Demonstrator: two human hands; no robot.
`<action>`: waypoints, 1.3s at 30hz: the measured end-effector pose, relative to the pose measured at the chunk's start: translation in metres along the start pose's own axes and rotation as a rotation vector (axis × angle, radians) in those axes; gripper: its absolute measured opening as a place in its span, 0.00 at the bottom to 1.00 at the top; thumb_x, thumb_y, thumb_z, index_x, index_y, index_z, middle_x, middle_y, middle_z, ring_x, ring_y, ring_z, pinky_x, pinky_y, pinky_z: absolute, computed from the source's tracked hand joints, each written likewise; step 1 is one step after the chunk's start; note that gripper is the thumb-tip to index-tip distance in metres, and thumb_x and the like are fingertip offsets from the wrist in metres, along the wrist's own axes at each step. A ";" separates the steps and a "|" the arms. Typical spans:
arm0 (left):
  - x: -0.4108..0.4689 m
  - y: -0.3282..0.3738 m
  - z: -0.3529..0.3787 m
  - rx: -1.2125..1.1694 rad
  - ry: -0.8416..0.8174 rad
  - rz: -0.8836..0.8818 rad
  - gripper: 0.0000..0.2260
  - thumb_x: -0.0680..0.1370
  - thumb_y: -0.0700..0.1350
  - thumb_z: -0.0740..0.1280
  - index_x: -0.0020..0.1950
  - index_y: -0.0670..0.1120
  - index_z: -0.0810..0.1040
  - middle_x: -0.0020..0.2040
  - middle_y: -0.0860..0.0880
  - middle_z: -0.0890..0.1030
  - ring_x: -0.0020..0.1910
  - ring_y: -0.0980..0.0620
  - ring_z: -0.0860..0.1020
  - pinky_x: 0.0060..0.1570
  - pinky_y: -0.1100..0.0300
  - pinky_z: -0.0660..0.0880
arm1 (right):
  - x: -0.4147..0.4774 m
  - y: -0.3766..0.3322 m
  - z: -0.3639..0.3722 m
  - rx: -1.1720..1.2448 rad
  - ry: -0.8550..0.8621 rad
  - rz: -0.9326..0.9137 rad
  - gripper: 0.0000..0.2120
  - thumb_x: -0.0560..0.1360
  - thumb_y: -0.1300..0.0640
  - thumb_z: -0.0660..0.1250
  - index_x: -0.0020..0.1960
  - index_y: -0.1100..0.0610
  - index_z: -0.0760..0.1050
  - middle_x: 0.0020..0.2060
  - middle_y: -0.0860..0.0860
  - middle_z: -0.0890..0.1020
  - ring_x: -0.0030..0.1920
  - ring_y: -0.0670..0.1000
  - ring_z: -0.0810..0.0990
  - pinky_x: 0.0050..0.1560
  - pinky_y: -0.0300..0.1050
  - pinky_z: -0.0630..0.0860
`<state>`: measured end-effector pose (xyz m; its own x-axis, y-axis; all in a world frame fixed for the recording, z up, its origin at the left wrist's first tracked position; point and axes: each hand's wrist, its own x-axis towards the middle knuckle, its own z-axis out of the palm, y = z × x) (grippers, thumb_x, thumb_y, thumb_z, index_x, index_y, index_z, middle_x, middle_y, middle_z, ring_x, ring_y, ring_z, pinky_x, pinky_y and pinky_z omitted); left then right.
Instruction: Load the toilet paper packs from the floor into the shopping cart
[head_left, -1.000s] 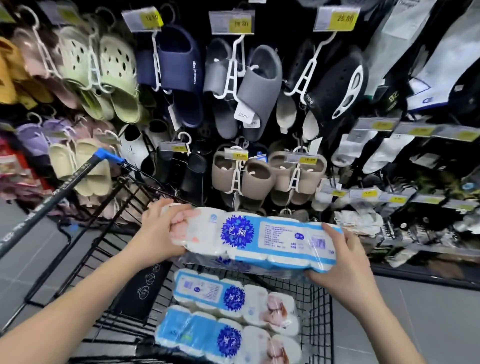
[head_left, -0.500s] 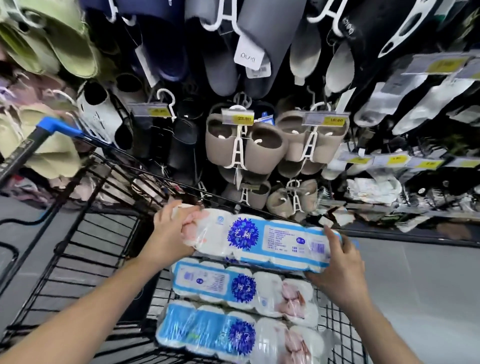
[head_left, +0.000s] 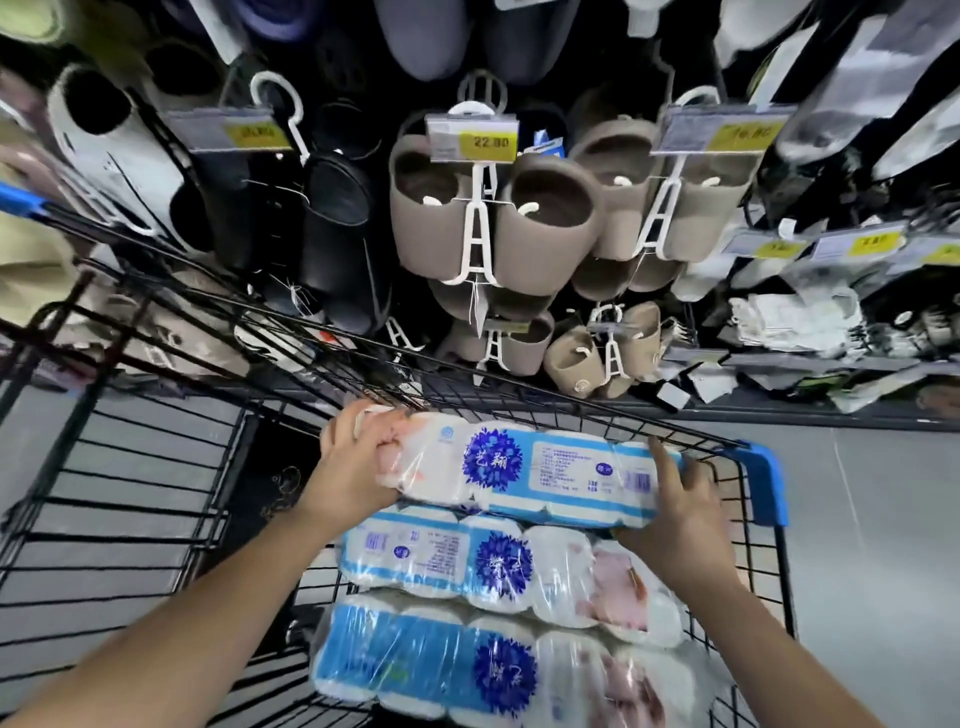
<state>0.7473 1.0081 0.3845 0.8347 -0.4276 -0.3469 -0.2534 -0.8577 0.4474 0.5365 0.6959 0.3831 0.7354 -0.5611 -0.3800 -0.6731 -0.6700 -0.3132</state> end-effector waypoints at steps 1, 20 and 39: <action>0.003 -0.003 0.005 0.008 -0.010 -0.009 0.45 0.65 0.44 0.80 0.77 0.62 0.62 0.76 0.55 0.52 0.75 0.41 0.55 0.75 0.42 0.62 | 0.003 -0.001 0.005 0.001 -0.012 0.011 0.65 0.59 0.36 0.82 0.82 0.46 0.45 0.72 0.59 0.62 0.70 0.61 0.68 0.69 0.57 0.72; 0.004 -0.036 0.043 0.088 -0.240 -0.079 0.42 0.74 0.45 0.74 0.80 0.60 0.54 0.80 0.49 0.51 0.79 0.38 0.55 0.77 0.45 0.59 | 0.000 -0.005 0.051 0.084 0.010 0.043 0.64 0.68 0.48 0.80 0.81 0.47 0.30 0.76 0.61 0.60 0.73 0.62 0.66 0.76 0.59 0.65; -0.064 0.194 -0.173 -0.189 0.225 0.576 0.27 0.77 0.51 0.73 0.74 0.50 0.70 0.71 0.54 0.70 0.72 0.54 0.68 0.76 0.53 0.63 | -0.106 -0.091 -0.200 0.342 0.584 -0.331 0.36 0.78 0.48 0.71 0.79 0.59 0.61 0.72 0.53 0.72 0.72 0.50 0.69 0.72 0.37 0.60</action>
<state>0.7290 0.9181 0.6359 0.6779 -0.7165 0.1644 -0.6181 -0.4345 0.6551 0.5351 0.7194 0.6258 0.7620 -0.5866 0.2745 -0.3264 -0.7139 -0.6195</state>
